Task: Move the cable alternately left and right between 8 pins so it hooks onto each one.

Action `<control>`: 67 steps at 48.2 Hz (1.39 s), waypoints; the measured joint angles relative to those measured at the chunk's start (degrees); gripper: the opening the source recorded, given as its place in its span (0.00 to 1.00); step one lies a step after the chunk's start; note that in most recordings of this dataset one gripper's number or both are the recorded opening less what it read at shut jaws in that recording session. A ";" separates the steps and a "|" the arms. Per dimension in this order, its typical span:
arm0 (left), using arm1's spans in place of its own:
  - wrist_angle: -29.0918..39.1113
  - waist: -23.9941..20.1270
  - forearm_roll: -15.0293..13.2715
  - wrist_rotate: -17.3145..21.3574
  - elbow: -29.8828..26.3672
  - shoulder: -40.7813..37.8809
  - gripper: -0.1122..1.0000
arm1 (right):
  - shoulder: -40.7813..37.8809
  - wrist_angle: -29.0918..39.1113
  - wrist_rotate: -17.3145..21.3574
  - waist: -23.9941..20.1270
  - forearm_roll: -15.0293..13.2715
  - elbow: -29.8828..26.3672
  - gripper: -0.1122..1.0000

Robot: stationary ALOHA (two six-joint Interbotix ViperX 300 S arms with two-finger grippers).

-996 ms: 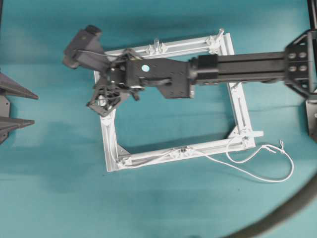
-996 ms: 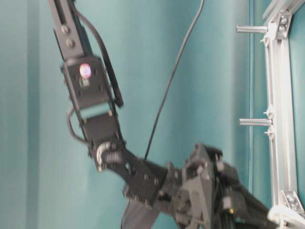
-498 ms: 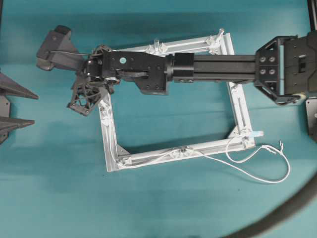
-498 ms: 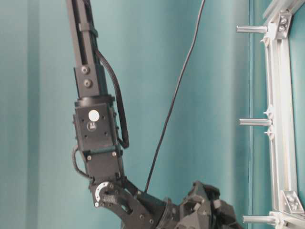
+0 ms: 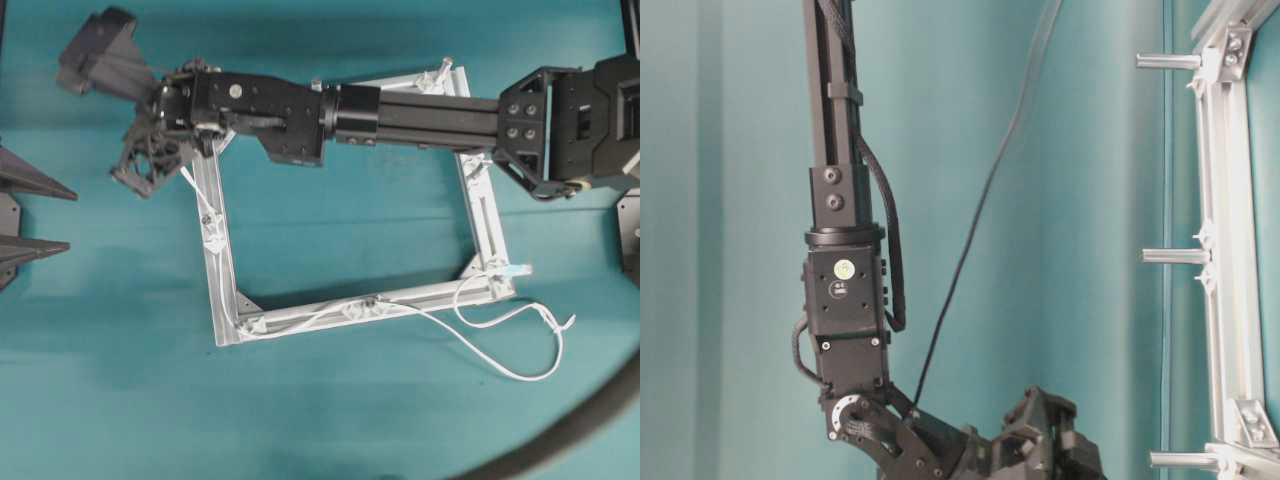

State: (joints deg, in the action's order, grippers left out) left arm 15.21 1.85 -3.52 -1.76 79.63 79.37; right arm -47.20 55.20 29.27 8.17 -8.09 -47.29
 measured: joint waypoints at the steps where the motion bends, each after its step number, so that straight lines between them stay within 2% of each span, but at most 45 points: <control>1: 0.00 0.00 0.00 0.00 0.00 0.00 0.76 | 0.09 0.00 1.23 0.18 -0.53 -0.09 0.25; 4: 0.00 0.00 0.00 0.00 0.09 0.00 0.76 | 0.09 0.00 5.45 0.26 -2.64 -0.26 0.25; 9: 0.00 0.00 0.00 0.00 0.00 0.00 0.76 | 0.00 -0.35 9.05 0.44 -5.19 -0.35 0.25; 22: 0.00 0.00 0.00 0.00 0.00 0.00 0.76 | -0.26 -1.32 17.31 3.60 -5.80 -0.35 0.25; 32: 0.00 0.00 0.00 0.00 0.09 0.00 0.76 | -1.58 -0.97 19.69 4.48 -7.38 -0.35 0.25; 40: 0.00 0.00 0.00 0.00 0.00 0.00 0.76 | -1.85 -0.62 26.02 4.57 -8.96 -0.35 0.25; 48: 0.00 0.00 0.00 0.00 0.09 0.00 0.76 | -1.85 -0.18 31.90 5.01 -13.62 -0.35 0.25; 58: 0.00 0.00 0.00 0.00 0.00 0.00 0.76 | -1.85 2.46 37.18 3.96 -22.15 -0.44 0.25; 67: 0.00 -0.09 0.00 0.00 0.09 0.00 0.76 | -1.85 3.78 39.02 3.34 -24.70 -0.44 0.25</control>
State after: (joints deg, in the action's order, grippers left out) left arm 15.21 1.76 -3.52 -1.76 79.72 79.37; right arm -49.04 58.97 68.29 11.51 -32.78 -47.72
